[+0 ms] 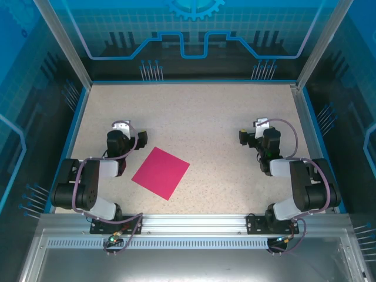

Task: Fold a paper plane with a square sheet of paper (pick it up from the middle)
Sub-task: Move the square sheet of paper to the center of the table.

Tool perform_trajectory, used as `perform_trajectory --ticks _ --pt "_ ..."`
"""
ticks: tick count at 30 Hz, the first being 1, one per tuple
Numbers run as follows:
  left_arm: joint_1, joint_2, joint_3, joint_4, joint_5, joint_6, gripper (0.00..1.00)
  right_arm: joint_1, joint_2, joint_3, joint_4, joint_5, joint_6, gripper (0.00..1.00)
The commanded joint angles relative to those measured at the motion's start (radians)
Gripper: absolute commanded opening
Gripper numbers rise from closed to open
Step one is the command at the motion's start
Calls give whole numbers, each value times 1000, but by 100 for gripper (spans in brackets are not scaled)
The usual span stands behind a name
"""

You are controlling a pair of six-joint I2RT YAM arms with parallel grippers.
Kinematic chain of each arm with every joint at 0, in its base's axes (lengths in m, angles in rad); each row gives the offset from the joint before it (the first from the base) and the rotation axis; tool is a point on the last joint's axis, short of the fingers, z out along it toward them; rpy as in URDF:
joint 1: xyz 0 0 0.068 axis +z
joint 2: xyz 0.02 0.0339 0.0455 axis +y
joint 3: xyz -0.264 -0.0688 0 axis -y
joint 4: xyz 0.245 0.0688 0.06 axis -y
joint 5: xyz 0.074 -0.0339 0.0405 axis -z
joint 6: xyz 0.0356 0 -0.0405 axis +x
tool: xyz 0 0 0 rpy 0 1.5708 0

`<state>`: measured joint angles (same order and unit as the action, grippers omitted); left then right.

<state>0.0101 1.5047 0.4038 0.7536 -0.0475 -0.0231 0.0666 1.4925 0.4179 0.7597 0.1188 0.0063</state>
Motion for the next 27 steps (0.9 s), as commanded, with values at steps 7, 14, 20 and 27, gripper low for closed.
perform_trajectory --ticks 7,14,20,27 --pt "-6 7 25 9 4 16 98 1 9 4 8 -12 -9 99" --pt "-5 6 25 9 2 17 99 1 9 4 7 -12 -9 99" --pt "-5 6 25 9 2 14 99 -1 9 6 6 -15 -8 99" --pt "-5 -61 22 -39 -6 11 99 17 -90 74 -182 -38 -40 99"
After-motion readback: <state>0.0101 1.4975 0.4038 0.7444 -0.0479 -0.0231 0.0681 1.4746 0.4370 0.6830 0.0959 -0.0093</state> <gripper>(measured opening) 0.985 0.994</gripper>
